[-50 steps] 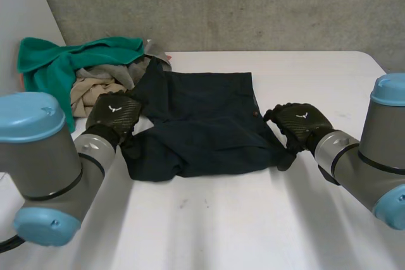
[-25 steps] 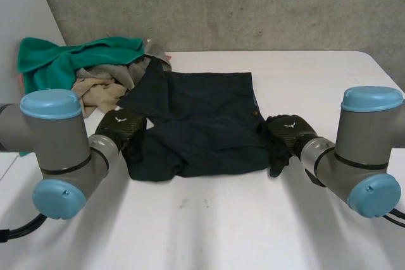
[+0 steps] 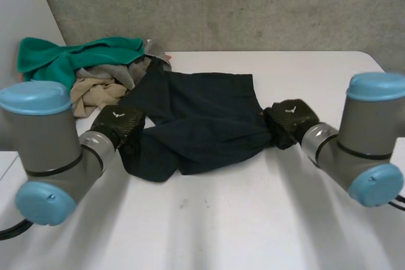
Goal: Fold the laundry.
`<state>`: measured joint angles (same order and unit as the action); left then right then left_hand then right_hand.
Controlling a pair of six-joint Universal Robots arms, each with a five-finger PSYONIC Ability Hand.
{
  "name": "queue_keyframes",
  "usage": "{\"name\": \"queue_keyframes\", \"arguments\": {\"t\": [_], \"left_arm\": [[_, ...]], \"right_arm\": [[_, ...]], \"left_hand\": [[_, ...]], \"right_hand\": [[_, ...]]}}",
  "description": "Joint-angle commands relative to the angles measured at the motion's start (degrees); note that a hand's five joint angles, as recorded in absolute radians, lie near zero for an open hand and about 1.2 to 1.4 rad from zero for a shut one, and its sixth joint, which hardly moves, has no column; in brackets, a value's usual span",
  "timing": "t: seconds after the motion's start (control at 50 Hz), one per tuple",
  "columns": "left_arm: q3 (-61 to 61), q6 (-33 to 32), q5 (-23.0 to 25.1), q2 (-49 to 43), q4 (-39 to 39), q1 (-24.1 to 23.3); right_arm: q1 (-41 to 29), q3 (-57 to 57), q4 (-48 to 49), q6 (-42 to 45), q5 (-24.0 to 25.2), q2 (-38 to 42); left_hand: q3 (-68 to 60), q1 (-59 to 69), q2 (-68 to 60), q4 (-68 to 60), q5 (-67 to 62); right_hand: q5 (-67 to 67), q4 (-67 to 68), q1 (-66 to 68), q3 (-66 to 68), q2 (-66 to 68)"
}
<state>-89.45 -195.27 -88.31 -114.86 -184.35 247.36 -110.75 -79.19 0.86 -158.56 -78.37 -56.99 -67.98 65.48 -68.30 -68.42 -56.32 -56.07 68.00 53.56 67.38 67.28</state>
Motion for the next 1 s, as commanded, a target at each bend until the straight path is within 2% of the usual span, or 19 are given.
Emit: {"name": "queue_keyframes", "arguments": {"t": [0.02, 0.06, 0.08, 0.18, 0.26, 0.38, 0.44, 0.5, 0.52, 0.6, 0.64, 0.76, 0.84, 0.94, 1.0], "left_arm": [[-8.98, -6.69, 0.16, 13.16, 4.17, -2.23], [-11.35, -8.97, 0.16, 15.54, 5.14, -3.28], [-13.54, -11.07, 0.16, 17.55, 6.36, -4.77], [-19.26, -15.75, -0.28, 20.21, 10.41, -10.49], [-21.64, -17.42, -0.63, 19.51, 14.10, -14.18], [-20.60, -17.78, -1.07, 18.10, 18.59, -14.89], [-18.14, -17.78, -0.89, 17.83, 17.19, -14.36], [-15.32, -17.60, -1.07, 17.13, 15.26, -13.49], [-14.71, -17.60, -1.07, 17.13, 14.82, -13.22], [-11.99, -17.42, -0.89, 17.57, 12.27, -11.47], [-10.14, -17.25, -0.72, 17.57, 9.11, -10.59], [-6.62, -17.51, -0.02, 15.82, 0.32, -5.85], [-2.67, -17.60, 2.97, 9.41, -3.12, -1.89], [5.40, -17.07, 10.51, -0.25, -2.86, 1.97], [6.83, -17.42, 13.07, -2.90, -2.50, 3.74]], "right_arm": [[0.28, -4.82, -13.66, 15.96, -0.12, -10.14], [0.28, -6.06, -16.49, 19.59, -0.56, -11.38], [0.45, -7.72, -19.20, 23.44, -1.34, -12.78], [1.42, -13.97, -25.99, 31.81, -4.95, -16.66], [1.33, -18.01, -29.60, 34.90, -7.06, -18.77], [1.51, -18.64, -29.52, 35.17, -7.24, -19.47], [1.51, -18.28, -27.67, 34.81, -7.24, -19.47], [1.42, -18.28, -25.56, 34.72, -7.24, -19.03], [1.42, -18.37, -25.12, 34.72, -7.15, -18.95], [1.42, -18.81, -23.19, 34.64, -7.06, -18.95], [1.42, -18.98, -22.22, 34.64, -7.06, -18.95], [1.42, -19.25, -20.99, 34.55, -7.06, -18.95], [1.42, -19.42, -20.55, 34.20, -6.98, -18.95], [1.51, -19.51, -20.29, 33.93, -6.98, -18.86], [1.51, -19.60, -20.29, 33.85, -6.98, -18.86]], "left_hand": [[-12.02, 14.52, -11.70, -11.58, -13.68], [-12.02, 14.52, -11.70, -11.58, -13.68], [-12.02, 14.52, -11.70, -11.58, -13.68], [-12.02, 14.52, -11.70, -11.58, -13.68], [-12.02, 14.52, -11.70, -11.58, -13.68], [-12.02, 14.52, -11.70, -11.58, -13.68], [-12.02, 14.52, -11.70, -11.58, -13.68], [37.59, -35.09, 37.90, 38.03, 35.92], [45.74, -43.24, 46.06, 46.18, 44.08], [48.85, -46.35, 49.16, 49.29, 47.18], [54.89, -52.39, 55.20, 55.33, 53.22], [55.25, -52.74, 55.56, 55.69, 53.58], [54.24, -51.74, 54.55, 54.68, 52.57], [51.88, -49.38, 52.19, 52.32, 50.21], [51.55, -49.04, 51.86, 51.99, 49.88]], "right_hand": [[-13.93, 12.00, 26.44, 12.62, 12.72], [-13.93, 12.00, 26.44, 12.62, 12.72], [-13.93, 12.00, 26.44, 12.62, 12.72], [-13.93, 12.00, 26.44, 12.62, 12.72], [-13.93, 12.00, 26.44, 12.62, 12.72], [-13.93, 12.00, 26.44, 12.62, 12.72], [-13.93, 12.00, 26.44, 12.62, 12.72], [-13.93, 12.00, 26.44, 12.62, 12.72], [-13.93, 12.00, 26.44, 12.62, 12.72], [-13.93, 12.00, 26.44, 12.62, 12.72], [-13.93, 12.00, 26.44, 12.62, 12.72], [-13.93, 12.00, 26.44, 12.62, 12.72], [-13.93, 12.00, 26.44, 12.62, 12.72], [-13.93, 12.00, 26.44, 12.62, 12.72], [-13.93, 12.00, 26.44, 12.62, 12.72]]}}
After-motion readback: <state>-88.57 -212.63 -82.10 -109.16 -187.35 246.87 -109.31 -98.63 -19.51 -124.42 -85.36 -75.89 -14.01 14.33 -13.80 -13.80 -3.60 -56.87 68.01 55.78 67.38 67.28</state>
